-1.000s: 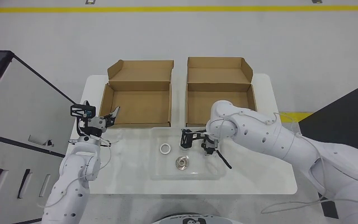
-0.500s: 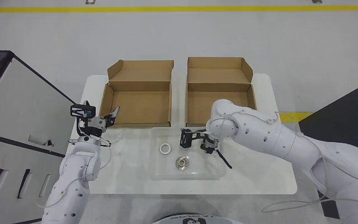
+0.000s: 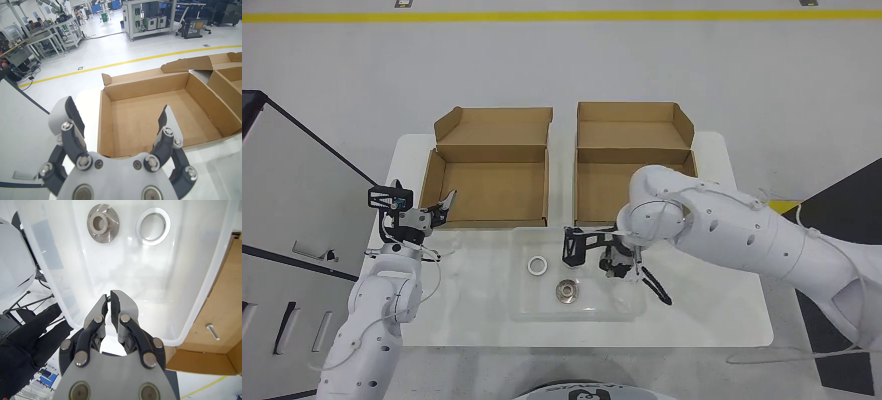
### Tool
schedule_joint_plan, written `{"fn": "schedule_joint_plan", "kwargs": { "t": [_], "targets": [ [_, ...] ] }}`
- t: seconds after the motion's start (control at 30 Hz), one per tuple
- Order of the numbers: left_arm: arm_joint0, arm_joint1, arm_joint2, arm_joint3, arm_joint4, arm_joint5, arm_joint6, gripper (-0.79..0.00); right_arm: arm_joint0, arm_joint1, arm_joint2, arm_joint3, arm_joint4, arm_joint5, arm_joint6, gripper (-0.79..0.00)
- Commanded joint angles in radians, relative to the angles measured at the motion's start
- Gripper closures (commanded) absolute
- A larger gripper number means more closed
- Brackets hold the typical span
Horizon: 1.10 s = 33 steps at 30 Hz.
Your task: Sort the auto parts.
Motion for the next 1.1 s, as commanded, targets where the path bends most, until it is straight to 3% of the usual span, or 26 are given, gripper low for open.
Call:
{"fn": "schedule_joint_plan", "kwargs": {
  "t": [0.0,0.23,0.4,0.8,1.07],
  "targets": [
    [0.000,0.000,0.000,0.000,0.000,0.000,0.000,-0.785,0.016,0.023,0.000,-0.022,0.029,-0.006,-0.006,0.000],
    [0.000,0.000,0.000,0.000,0.000,0.000,0.000,-0.785,0.061,0.123,0.012,-0.053,0.143,-0.084,-0.084,0.000],
    [0.000,0.000,0.000,0.000,0.000,0.000,0.000,-0.785,0.034,0.209,0.076,-0.064,0.217,-0.153,-0.154,0.000],
    [0.000,0.000,0.000,0.000,0.000,0.000,0.000,-0.785,-0.187,0.412,0.315,-0.112,0.385,-0.386,-0.468,0.000],
    [0.000,0.000,0.000,0.000,0.000,0.000,0.000,-0.785,-0.331,0.496,0.453,-0.160,0.421,-0.505,-0.679,0.000]
  ]
}}
